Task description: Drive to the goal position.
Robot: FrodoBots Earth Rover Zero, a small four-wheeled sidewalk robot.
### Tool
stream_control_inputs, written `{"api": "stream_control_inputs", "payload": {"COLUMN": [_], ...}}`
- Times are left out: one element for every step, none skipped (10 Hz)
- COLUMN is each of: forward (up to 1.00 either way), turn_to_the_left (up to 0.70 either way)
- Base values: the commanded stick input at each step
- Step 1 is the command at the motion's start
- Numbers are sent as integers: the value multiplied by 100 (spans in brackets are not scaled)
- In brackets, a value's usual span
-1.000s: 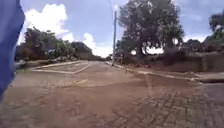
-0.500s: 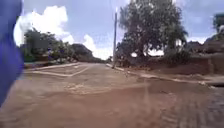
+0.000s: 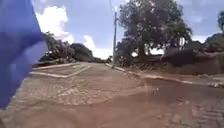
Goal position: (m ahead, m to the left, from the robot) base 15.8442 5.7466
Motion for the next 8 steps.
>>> {"api": "stream_control_inputs", "payload": {"forward": [100,100,100,100,100,100,100,100], "turn_to_the_left": [0,0,0,0,0,26,0,0]}}
